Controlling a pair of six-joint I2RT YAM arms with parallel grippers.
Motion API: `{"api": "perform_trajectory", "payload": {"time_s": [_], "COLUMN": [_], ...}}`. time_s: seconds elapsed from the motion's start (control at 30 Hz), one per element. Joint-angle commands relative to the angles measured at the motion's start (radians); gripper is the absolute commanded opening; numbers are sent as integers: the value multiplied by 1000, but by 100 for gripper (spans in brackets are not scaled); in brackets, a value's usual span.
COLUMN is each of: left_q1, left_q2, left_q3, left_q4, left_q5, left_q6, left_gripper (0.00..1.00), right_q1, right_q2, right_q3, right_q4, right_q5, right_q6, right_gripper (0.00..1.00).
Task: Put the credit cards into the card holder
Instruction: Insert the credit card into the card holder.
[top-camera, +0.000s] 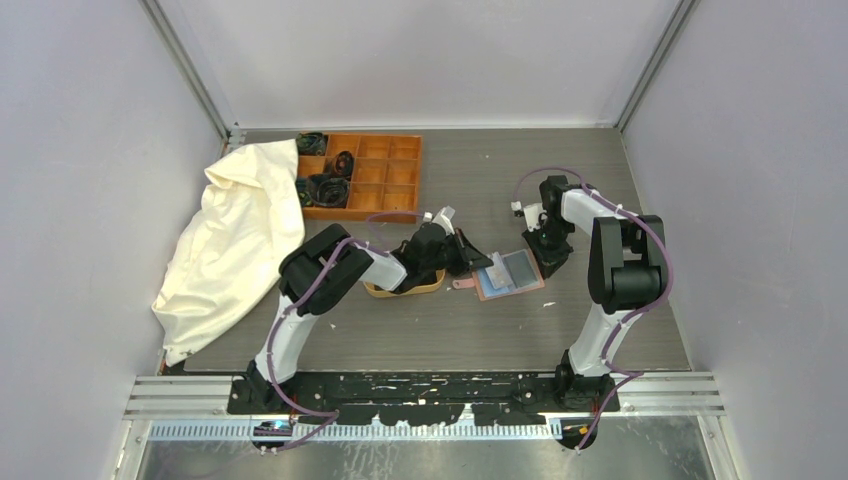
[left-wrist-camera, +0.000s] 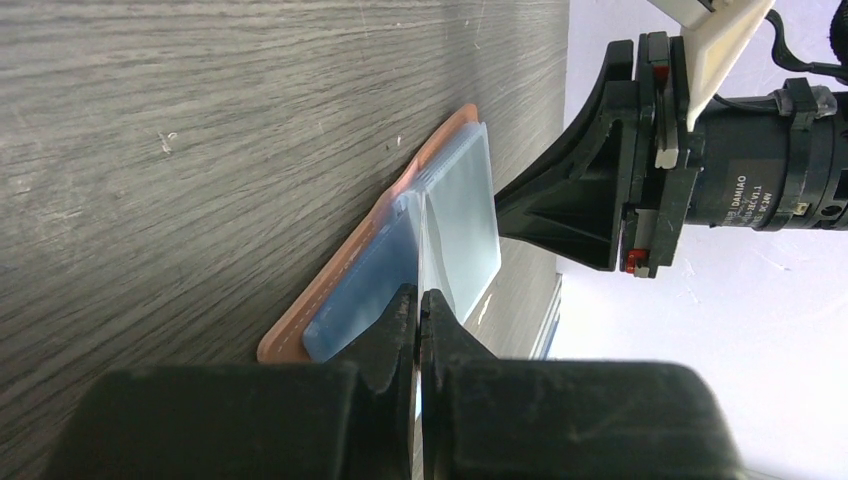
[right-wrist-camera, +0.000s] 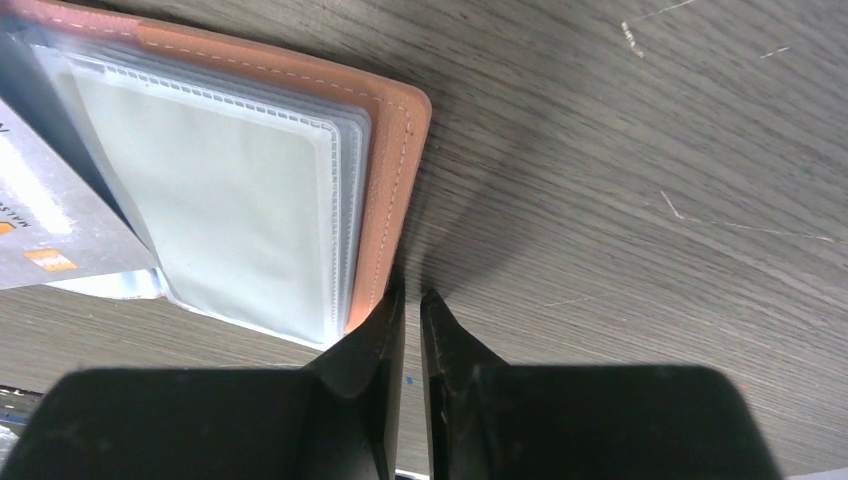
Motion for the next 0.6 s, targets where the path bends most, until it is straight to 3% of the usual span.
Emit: {"api": "perform_trajectory", "payload": {"time_s": [0.0,0.57], "left_q1": [-4,6], "left_q2": [10,-168], "left_q3": [32,-14], "left_q4": [65,-56], "left_q5": [10,-1], "left_q6": [-32,89], "left_gripper": [0,0], "right_q1": [-3,0], "right_q2": [1,4], "right_q3": [28,32], "right_q4": [-16,-23], "right_q5": [-20,-35], "right_q6": [-9,-10], "right_gripper": [17,17]}}
